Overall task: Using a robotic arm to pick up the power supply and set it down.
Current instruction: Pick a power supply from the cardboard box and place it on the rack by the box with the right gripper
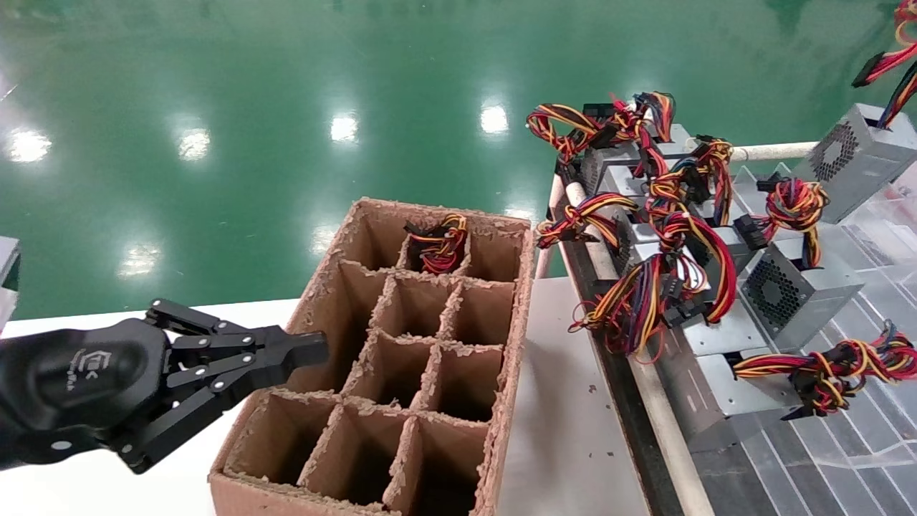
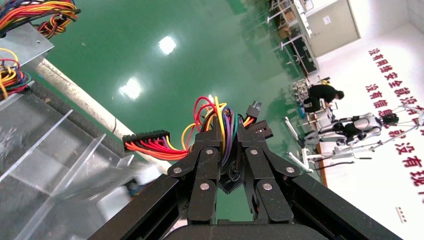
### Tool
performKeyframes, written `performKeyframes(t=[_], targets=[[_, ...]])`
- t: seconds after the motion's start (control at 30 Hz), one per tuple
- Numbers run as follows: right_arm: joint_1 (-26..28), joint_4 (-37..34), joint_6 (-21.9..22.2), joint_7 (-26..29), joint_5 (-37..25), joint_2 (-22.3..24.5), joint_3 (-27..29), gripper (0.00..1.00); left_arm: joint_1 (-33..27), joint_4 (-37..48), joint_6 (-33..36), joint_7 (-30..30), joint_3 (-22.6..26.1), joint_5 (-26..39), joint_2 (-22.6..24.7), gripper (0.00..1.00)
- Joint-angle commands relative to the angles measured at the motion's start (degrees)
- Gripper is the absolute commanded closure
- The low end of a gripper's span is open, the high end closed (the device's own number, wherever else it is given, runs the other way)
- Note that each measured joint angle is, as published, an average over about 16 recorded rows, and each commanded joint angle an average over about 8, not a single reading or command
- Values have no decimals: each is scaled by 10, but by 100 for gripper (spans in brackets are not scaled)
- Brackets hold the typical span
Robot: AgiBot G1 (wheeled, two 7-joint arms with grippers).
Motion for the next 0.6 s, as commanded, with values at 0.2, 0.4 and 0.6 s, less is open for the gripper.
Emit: performKeyframes(t=[0.2,0.4,0.6], targets=[[-36,-45,30,-51,38,-37,28,100,0,0,0,0,0,0,0,100],[-55,-62,30,-82,67,-51,48,100,0,0,0,0,0,0,0,100],[-77,-75,29,-107,85,-66,61,100,0,0,0,0,0,0,0,100]])
